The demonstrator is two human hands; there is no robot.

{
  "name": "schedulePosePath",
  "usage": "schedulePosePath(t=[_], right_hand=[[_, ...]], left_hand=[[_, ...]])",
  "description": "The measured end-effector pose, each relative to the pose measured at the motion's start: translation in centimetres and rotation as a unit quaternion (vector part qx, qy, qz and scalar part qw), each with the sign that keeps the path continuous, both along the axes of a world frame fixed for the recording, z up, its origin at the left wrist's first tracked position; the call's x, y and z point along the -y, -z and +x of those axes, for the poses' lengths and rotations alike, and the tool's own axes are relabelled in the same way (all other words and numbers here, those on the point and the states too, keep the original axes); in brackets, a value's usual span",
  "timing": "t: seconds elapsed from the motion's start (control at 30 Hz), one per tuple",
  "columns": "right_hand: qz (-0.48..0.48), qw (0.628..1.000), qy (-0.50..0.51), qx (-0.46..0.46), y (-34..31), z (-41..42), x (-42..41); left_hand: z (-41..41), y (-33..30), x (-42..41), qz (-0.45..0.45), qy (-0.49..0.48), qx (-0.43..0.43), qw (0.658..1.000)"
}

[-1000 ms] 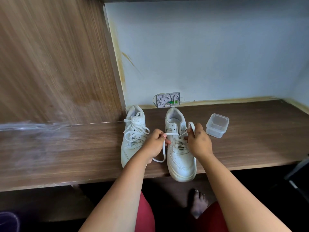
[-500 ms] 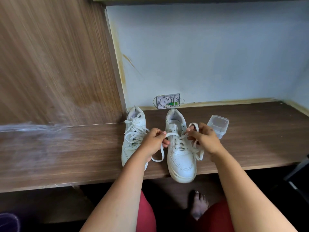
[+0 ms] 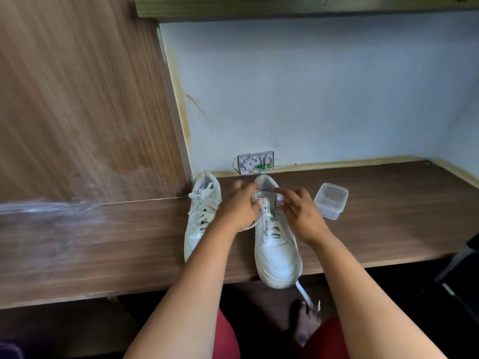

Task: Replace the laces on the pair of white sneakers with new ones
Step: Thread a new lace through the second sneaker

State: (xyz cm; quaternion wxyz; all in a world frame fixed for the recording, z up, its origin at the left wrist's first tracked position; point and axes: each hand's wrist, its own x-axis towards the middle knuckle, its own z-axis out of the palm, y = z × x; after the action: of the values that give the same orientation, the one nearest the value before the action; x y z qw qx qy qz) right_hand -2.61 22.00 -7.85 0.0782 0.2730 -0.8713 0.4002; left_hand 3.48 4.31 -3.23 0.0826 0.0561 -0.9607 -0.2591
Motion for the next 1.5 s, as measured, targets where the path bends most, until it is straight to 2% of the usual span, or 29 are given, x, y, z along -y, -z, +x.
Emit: schedulePosePath(t=[0.07,0.17,0.33,0.47,0.53,0.6,0.67,0.8,0.9,0.97,1.03,1.17,1.3,1.4,1.5], right_hand=[[0.059,0.998,0.017,-0.014,0.3,-0.6,1.0],[0.066,0.996,-0.010,0.057,0.2,-0.3,1.3],[-0.005,0.998,0.003,0.058,-0.4,-0.9,0.1],[0.050,0.994,0.036,0.088,0.5,-1.6,-1.1],[0.023,0.992,0.034,0.115,0.9,-1.1,-1.3],[-0.024,0.996,0.030,0.087,0.6,-0.6,-1.0],[-0.064,0.997,0.008,0.052,-0.3,0.0,-0.5],[-0.005,1.000,-0.023,0.013,-0.1,1.3,0.3],[0.000,1.000,-0.006,0.028,0.0,1.3,0.4],[-0.006,0.999,-0.003,0.036,-0.2,1.3,0.4],[-0.010,0.999,-0.008,0.037,-0.3,1.6,0.5],[-0.009,1.000,-0.014,0.006,-0.7,2.5,0.7],[0.035,0.998,-0.026,-0.043,-0.7,3.2,1.2],[0.050,0.997,-0.025,-0.054,-0.3,3.9,1.9],[0.018,0.998,0.003,-0.054,-0.4,4.2,2.1]], left_hand=[[-1.5,0.9,-1.9,-0.045,0.036,-0.020,0.998],[-2.9,2.1,-1.6,-0.093,0.033,0.014,0.995],[-3.0,2.8,0.5,-0.005,0.062,-0.017,0.998],[-2.9,2.9,2.0,-0.002,0.030,-0.008,1.000],[-2.5,3.1,2.1,0.076,0.028,-0.014,0.997],[-1.9,3.0,1.5,0.133,0.051,-0.011,0.990],[-1.8,3.2,0.7,0.116,0.066,-0.002,0.991],[-1.6,2.9,-0.3,0.105,0.029,-0.002,0.994],[-0.9,2.6,-0.5,0.116,-0.005,0.049,0.992],[-0.4,2.6,-0.8,0.066,0.016,0.101,0.993],[0.1,2.7,-1.1,0.044,0.022,0.099,0.994],[0.9,1.8,-1.6,0.144,0.029,0.075,0.986],[1.4,1.2,-1.7,0.194,0.018,0.075,0.978],[1.7,1.0,-1.6,0.203,0.026,0.097,0.974],[2.0,0.4,-1.4,0.199,-0.004,0.083,0.976]])
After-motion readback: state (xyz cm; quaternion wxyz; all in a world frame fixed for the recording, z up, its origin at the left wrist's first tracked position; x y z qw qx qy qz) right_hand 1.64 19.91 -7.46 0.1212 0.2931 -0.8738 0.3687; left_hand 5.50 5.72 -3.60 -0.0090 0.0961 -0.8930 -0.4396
